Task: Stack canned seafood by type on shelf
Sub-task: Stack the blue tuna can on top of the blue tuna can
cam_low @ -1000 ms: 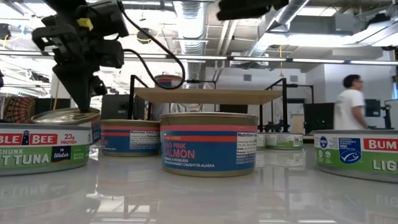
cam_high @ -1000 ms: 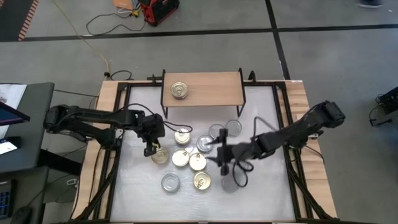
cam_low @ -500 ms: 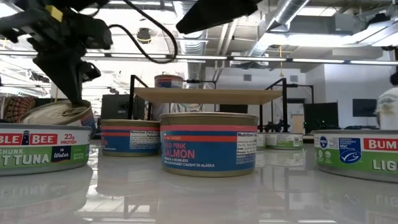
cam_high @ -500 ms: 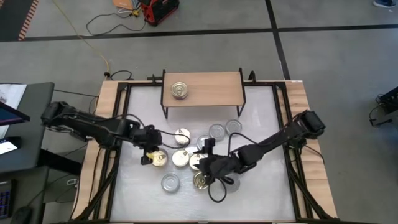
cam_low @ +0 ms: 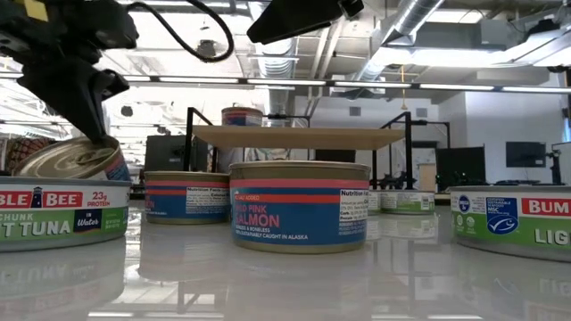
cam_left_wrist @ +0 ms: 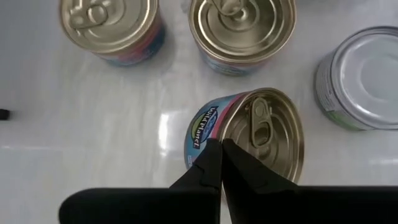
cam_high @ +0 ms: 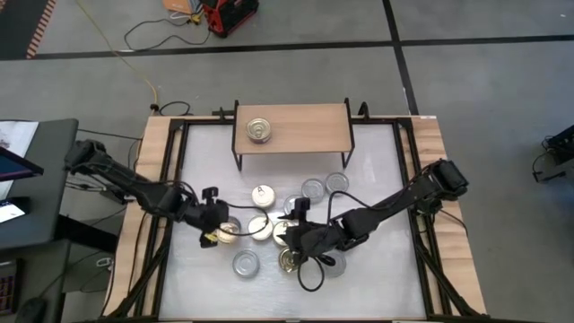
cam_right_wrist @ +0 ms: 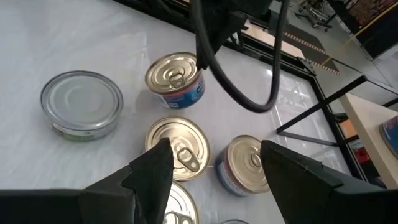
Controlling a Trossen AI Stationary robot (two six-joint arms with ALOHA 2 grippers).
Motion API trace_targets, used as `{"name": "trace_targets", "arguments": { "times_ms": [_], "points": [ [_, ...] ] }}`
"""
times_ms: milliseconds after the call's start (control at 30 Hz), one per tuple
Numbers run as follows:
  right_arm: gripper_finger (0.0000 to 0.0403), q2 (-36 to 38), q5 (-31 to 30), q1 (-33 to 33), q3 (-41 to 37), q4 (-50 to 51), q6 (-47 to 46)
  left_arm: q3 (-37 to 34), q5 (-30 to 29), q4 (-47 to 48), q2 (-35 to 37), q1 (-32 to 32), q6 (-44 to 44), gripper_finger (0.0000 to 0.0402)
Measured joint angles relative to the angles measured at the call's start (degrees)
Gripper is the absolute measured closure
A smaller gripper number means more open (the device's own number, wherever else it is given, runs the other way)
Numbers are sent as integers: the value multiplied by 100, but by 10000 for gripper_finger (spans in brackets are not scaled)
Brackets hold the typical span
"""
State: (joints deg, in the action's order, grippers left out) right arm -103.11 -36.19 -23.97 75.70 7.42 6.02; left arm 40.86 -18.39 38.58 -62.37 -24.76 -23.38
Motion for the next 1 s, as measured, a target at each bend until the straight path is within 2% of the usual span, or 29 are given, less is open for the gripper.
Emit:
{"name": "trace_targets", "arguments": {
  "times_ms": [267, 500, 700, 800, 1000],
  "points": [
    [129, 0, -3, 10, 0, 2, 0, 0, -1016, 65, -168, -456, 99, 401],
    [129, 0, -9, 48, 0, 29, -38, 6, -1216, 97, -466, -625, 125, 401],
    [129, 0, -19, 55, 0, 48, -59, 342, -1634, 323, -678, -867, 153, 401],
    [129, 0, -17, 55, 0, 50, -92, 473, -1564, 419, -756, -884, 36, 401],
    [129, 0, 7, 47, 0, 48, -166, 494, -765, 580, -796, -532, -858, 394]
  ]
}}
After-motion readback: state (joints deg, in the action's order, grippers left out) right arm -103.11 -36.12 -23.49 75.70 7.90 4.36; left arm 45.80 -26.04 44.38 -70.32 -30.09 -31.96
